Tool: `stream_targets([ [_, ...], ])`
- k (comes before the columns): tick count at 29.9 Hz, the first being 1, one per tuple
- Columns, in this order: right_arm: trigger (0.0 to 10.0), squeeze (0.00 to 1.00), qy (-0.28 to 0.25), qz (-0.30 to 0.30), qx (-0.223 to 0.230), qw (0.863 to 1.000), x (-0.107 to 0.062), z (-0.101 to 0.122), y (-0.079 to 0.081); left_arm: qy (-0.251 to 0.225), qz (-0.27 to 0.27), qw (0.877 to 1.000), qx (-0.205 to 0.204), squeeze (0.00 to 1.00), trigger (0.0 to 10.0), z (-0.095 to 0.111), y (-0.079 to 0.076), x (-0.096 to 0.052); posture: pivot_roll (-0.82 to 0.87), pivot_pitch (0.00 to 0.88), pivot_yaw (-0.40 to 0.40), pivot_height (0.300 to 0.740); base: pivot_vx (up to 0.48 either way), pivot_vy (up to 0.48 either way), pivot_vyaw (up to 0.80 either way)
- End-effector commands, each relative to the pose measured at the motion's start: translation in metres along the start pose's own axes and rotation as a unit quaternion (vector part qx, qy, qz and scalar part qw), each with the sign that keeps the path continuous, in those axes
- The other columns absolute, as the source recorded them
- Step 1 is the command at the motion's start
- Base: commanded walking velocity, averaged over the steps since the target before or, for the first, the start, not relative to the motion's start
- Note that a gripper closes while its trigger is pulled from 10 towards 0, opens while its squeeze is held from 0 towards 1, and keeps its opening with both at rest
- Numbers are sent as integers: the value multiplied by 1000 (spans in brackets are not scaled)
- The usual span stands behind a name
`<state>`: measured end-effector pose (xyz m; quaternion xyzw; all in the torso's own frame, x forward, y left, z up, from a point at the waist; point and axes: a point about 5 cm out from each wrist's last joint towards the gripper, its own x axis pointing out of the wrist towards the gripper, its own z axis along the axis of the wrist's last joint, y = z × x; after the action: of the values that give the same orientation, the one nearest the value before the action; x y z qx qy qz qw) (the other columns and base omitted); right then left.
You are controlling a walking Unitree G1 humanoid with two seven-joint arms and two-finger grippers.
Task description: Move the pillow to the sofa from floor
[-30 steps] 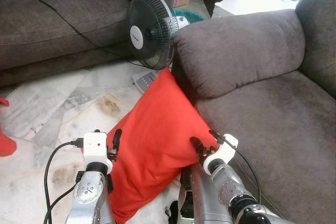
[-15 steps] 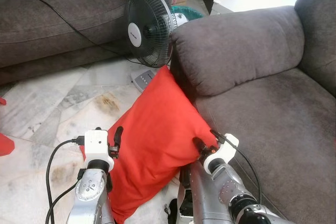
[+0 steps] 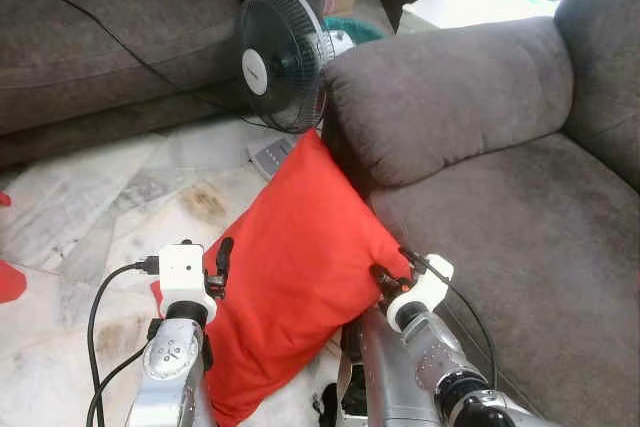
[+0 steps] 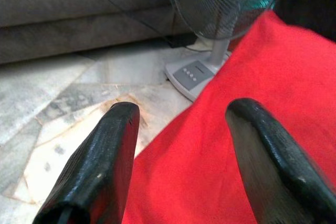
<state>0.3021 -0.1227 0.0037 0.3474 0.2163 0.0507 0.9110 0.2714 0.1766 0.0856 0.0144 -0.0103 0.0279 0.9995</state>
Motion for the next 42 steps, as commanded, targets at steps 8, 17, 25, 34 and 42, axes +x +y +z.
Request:
stream_targets([
  [8, 0, 0, -17, 4, -10, 1000, 0, 11, -2, 7, -6, 1000, -9, 0, 10000, -3, -5, 5, 195, 114, -160, 511, 0, 0, 0],
  [17, 0, 0, -19, 20, -32, 999, 3, 12, 5, 11, -3, 1000, -7, 0, 10000, -5, 1, 9, 193, 106, -146, 511, 0, 0, 0],
  [25, 0, 0, -35, 14, -49, 998, 3, 18, 4, 10, -6, 1000, -9, 0, 10000, -4, -2, 13, 192, 93, -139, 511, 0, 0, 0],
  [34, 10000, 0, -33, 8, -99, 994, 4, 20, 7, 9, -6, 1000, -7, 0, 10000, -5, 0, 16, 184, 95, -129, 511, 0, 0, 0],
  [42, 10000, 0, -65, 14, -124, 990, 3, 29, 8, 7, -6, 1000, -6, 0, 10000, -5, 0, 17, 170, 94, -122, 511, 0, 0, 0],
])
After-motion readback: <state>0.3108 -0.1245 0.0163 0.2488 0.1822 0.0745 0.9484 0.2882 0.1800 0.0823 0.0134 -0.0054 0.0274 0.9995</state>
